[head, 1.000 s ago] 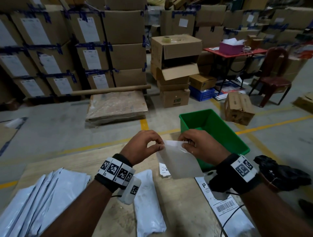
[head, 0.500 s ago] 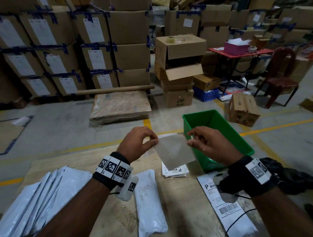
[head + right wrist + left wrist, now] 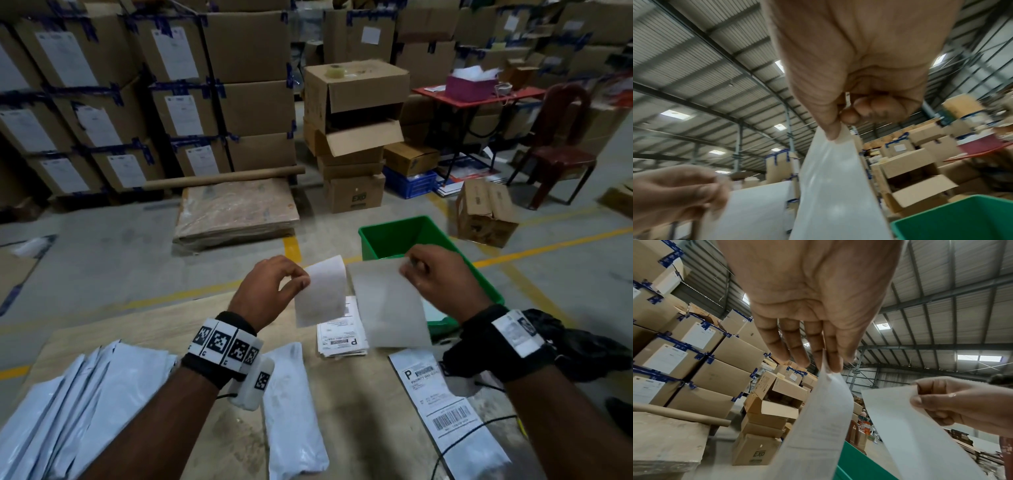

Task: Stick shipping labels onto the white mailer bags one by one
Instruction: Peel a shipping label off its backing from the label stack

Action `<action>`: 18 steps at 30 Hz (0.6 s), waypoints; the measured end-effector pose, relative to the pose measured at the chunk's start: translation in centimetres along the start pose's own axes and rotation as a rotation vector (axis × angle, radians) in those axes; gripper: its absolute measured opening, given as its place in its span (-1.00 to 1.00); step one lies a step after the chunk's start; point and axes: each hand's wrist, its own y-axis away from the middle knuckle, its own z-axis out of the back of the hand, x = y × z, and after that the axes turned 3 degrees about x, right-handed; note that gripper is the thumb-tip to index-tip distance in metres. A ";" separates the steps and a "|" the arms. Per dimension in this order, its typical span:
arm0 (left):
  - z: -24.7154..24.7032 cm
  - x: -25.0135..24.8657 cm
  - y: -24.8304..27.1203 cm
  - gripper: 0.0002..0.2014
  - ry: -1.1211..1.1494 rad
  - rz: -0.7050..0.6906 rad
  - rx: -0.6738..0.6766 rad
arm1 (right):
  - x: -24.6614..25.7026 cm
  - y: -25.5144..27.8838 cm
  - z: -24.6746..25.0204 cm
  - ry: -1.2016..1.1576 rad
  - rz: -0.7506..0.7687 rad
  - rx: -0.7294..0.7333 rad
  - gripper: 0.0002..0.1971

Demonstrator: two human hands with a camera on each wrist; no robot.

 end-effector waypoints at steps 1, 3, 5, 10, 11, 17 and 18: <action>-0.3 0.0 -0.2 -0.74 -0.009 0.001 0.002 | -1.1 -0.1 0.5 0.014 -0.058 -0.024 -0.78; -1.1 -0.4 -0.7 -0.74 -0.002 -0.004 0.005 | -3.3 -0.2 1.4 0.040 -0.132 -0.063 -0.77; -2.0 -0.8 -1.3 -0.80 0.014 -0.013 -0.006 | -4.9 -0.5 2.2 0.054 -0.173 -0.104 -0.83; -3.7 -1.5 -3.1 -0.88 0.005 -0.023 -0.008 | -6.9 -1.7 3.0 0.103 -0.240 -0.239 -0.88; -4.0 -1.5 -3.4 -0.86 0.008 -0.021 -0.006 | -7.2 -1.8 2.9 0.119 -0.262 -0.250 -0.88; -5.3 -2.0 -4.3 -0.89 0.009 -0.006 0.001 | -9.7 -1.0 -0.1 0.199 -0.387 -0.044 -0.81; -5.6 -2.1 -4.4 -0.89 0.008 -0.005 0.000 | -10.2 -0.7 -0.7 0.208 -0.418 0.002 -0.80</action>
